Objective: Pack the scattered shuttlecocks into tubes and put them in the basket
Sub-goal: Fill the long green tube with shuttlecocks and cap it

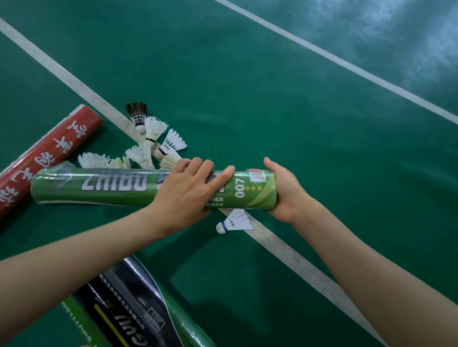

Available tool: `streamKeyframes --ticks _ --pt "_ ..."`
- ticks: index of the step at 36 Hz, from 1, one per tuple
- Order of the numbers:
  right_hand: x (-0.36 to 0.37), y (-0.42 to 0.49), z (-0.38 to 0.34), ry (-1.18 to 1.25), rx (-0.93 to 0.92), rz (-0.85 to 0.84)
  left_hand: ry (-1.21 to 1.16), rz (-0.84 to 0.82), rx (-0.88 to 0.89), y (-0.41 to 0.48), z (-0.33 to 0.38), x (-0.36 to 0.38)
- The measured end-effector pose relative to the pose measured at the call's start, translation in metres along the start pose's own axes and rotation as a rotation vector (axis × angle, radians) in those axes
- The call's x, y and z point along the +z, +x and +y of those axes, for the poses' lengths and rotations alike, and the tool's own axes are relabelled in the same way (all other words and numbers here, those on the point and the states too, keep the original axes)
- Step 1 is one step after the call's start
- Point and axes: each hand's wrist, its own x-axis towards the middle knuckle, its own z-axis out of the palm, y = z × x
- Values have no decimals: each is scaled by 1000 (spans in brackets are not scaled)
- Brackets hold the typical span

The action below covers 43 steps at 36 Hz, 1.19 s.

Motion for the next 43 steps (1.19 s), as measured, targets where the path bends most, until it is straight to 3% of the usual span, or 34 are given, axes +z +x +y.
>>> streamKeyframes --ticks 3,6,10,13,16,19,22,25,29,36,43 --pt "-10 5 6 -27 88 -24 -10 -27 69 -1 6 5" --pt "-24 10 17 -222 58 -61 -41 -81 103 -4 14 9" --pt "-43 1 16 -720 -8 -373 5 -177 152 -12 21 16" --pt "-48 -4 13 -859 1 -487 17 -245 227 -13 20 16" --pt "-53 -5 17 -836 -41 -497 -78 -351 288 -10 4 14" --pt "-61 -3 24 -771 -56 -481 -292 -467 160 -15 -22 6" --pt "-64 -2 35 -738 -18 -509 -280 -524 165 -21 -37 8" --pt "-56 -4 43 -870 11 -532 -268 -583 193 -28 -38 15" --pt "-25 -11 50 -1139 19 -518 -238 -534 283 -39 -27 22" --pt "10 -9 96 -1202 -23 -496 -202 -508 460 -52 14 37" --pt "11 -10 116 -1376 -35 -479 -453 -630 205 -61 -4 44"
